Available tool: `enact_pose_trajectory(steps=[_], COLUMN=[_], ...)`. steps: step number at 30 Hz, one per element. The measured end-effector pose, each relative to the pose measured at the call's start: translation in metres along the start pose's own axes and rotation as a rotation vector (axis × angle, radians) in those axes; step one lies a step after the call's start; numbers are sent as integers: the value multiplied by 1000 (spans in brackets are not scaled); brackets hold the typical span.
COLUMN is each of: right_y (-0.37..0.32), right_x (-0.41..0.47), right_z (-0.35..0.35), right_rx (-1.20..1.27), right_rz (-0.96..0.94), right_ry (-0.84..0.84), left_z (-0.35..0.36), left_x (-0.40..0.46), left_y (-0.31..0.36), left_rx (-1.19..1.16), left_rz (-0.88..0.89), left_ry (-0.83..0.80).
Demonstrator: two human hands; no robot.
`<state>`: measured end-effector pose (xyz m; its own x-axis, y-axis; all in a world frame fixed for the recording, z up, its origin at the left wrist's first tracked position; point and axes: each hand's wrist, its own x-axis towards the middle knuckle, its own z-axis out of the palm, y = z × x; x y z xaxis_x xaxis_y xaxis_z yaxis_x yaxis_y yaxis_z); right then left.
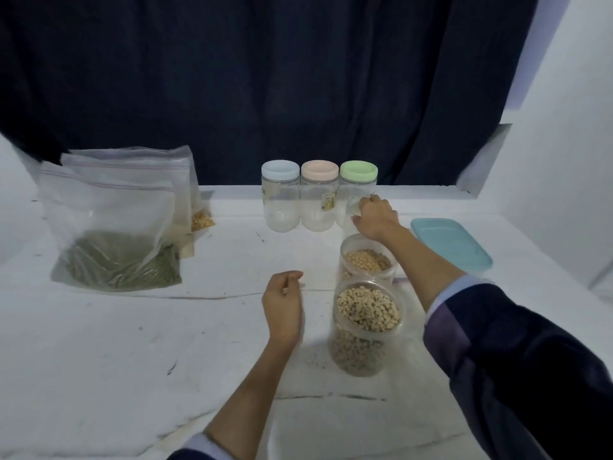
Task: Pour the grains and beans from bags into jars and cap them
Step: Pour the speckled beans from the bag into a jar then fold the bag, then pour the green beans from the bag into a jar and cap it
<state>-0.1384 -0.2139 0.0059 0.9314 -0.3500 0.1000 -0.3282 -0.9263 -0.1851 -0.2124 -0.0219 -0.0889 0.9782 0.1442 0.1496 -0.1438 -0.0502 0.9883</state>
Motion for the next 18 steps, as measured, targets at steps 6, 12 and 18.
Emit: enact_pose_trajectory(steps=[6, 12, 18], right_y=[-10, -77, -171], right_x=[20, 12, -28], right_z=[8, 25, 55], right_rx=[-3, 23, -86], right_rz=[81, -167, -362], right_ry=[-148, -156, -39], left_z=[-34, -59, -80], left_x=[28, 52, 83], left_y=[-12, -23, -32], left_rx=[-21, -40, 99], left_rz=[-69, -53, -27], left_ry=[38, 50, -98])
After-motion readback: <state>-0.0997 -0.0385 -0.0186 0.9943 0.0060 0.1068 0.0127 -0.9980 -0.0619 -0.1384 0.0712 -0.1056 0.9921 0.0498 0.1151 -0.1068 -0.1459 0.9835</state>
